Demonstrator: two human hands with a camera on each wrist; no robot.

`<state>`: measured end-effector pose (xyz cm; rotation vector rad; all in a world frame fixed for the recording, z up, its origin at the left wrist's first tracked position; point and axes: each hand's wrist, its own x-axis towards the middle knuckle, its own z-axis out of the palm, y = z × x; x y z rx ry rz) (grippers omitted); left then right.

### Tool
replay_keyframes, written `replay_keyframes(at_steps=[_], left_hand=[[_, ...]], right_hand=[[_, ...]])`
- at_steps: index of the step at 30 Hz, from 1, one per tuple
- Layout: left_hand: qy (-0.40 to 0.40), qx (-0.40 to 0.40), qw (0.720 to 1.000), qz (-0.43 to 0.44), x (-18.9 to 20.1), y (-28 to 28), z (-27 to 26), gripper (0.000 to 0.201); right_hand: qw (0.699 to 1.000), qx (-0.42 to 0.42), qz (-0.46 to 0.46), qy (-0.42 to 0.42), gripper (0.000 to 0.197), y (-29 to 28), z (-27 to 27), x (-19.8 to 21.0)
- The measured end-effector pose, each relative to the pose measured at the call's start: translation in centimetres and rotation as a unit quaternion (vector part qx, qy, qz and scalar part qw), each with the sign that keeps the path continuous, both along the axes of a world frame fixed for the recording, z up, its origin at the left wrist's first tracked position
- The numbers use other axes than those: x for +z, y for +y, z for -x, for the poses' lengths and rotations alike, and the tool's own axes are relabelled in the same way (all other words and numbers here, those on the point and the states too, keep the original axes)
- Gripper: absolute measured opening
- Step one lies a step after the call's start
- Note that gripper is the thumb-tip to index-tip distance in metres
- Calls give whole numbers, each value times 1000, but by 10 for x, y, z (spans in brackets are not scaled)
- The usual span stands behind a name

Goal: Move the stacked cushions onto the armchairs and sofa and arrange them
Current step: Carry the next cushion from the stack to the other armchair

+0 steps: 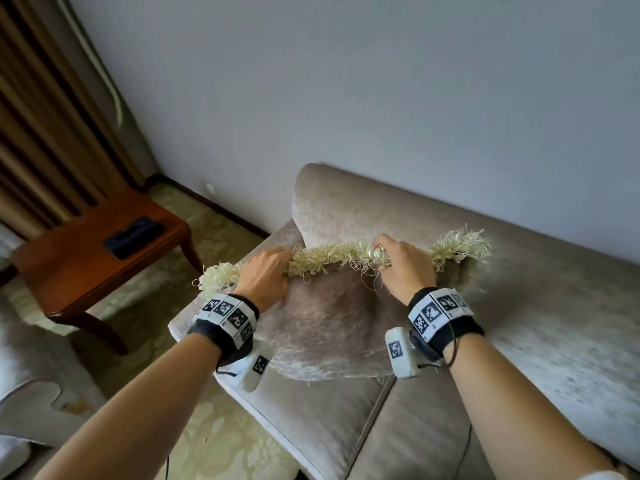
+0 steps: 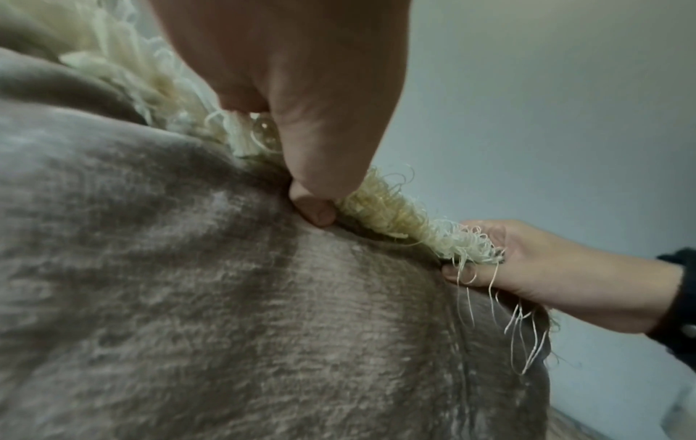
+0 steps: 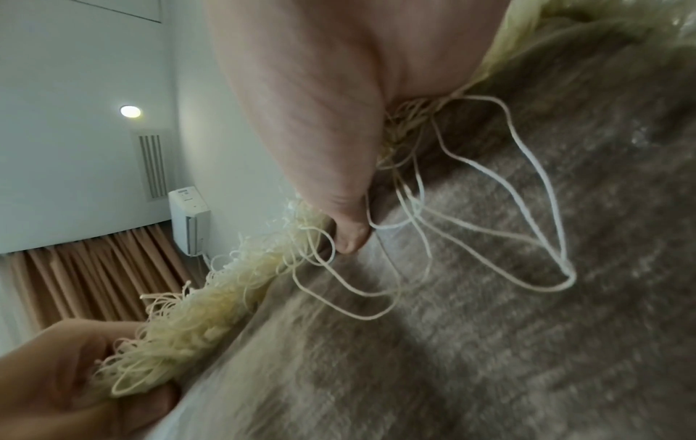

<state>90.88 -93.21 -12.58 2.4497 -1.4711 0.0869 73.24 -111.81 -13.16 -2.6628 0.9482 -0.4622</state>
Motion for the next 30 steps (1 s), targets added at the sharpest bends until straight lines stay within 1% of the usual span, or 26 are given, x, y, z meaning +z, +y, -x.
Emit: replay_keyframes(at_steps=[6,9,12,16,19,21,23,26,30], left_hand=[[-17,-25,999,-17,-6,-50,-43,24],[-24,-47,998,-31,-18,-78,-67,26],[-29,-89,994,-48,-31,-105,-89,28],[-54,-156,984,-64,-47,-134,-115,21],[-52,-199,975,-79,-56,-157,-139,17],[-45,-227,969,-82,-62,-172,-156,14],[-40,-251,964,-80,-72,-186,-172,11],[-33,-279,956,-80,-93,-202,-194,13],[-7,-277,959,-60,-129,-225,-222,16]], right_hand=[[999,-42,-29,15,48,-30,-26,-16],[997,-70,-30,16,49,-41,-39,-29],[993,-105,-29,48,50,-47,-51,-35],[984,-158,-51,60,48,-46,-63,-46],[975,-200,-67,64,41,-46,-77,-56],[970,-220,-72,77,41,-47,-88,-61],[965,-236,-69,90,45,-51,-101,-70],[957,-262,-70,98,47,-59,-121,-89],[951,-272,-89,117,46,-74,-148,-122]])
